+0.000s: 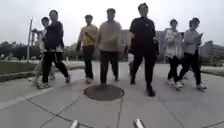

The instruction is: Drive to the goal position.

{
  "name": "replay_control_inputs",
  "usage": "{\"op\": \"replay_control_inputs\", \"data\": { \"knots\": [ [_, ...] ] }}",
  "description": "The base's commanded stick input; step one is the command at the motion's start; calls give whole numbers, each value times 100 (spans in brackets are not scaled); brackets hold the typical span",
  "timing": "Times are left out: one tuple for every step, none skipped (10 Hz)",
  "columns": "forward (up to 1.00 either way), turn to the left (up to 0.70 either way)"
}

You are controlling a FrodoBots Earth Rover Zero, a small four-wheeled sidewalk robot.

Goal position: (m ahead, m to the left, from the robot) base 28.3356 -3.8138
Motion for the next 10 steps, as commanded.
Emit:
{"op": "replay_control_inputs", "data": {
  "knots": [
    [4,-7],
    [5,-6],
    [5,-6],
    [5,-6],
    [5,-6],
    [5,-6],
    [5,-6],
    [5,-6],
    [5,-6],
    [5,-6]
  ]
}}
